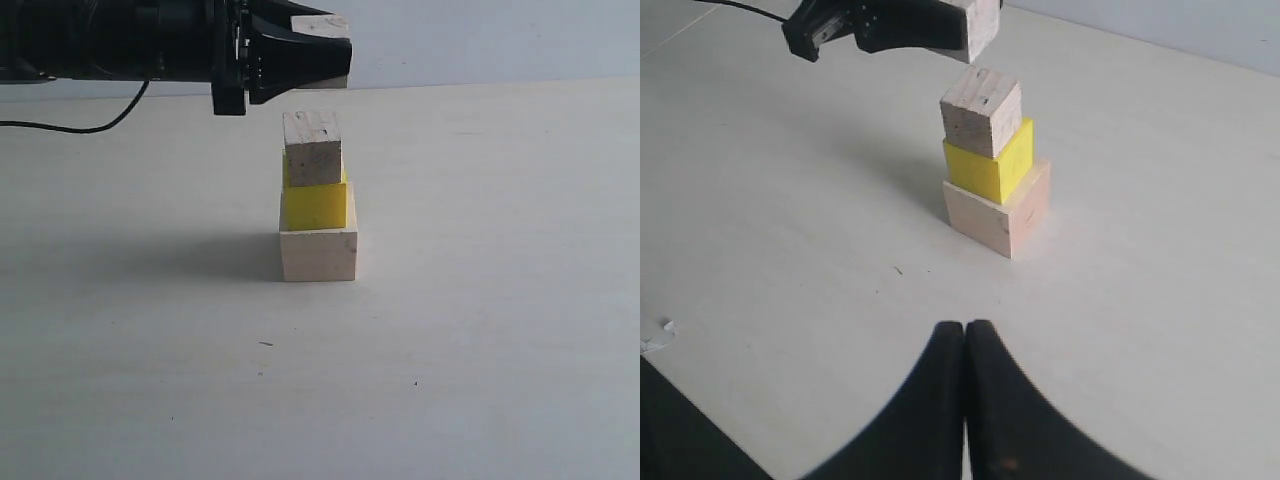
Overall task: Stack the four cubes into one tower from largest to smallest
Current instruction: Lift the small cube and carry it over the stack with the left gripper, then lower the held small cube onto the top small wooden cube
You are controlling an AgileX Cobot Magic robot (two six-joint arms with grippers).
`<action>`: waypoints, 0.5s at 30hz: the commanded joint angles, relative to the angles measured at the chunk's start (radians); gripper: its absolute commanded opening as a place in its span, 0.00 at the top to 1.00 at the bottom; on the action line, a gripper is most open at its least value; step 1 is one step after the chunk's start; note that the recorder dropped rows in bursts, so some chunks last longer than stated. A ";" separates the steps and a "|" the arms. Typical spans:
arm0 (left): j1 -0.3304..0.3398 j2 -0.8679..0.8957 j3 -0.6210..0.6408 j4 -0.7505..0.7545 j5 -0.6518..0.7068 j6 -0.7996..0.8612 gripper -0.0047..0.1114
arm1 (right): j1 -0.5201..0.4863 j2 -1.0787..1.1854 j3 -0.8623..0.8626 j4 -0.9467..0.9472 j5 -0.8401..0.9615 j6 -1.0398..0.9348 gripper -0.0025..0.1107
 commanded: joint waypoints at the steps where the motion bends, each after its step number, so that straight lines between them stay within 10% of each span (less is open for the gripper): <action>1: -0.002 0.043 -0.022 0.003 0.007 -0.009 0.96 | 0.002 -0.004 0.005 -0.006 -0.013 -0.002 0.98; 15: 0.021 0.067 -0.022 0.017 0.007 0.001 0.96 | 0.002 -0.004 0.005 0.000 -0.013 -0.002 0.98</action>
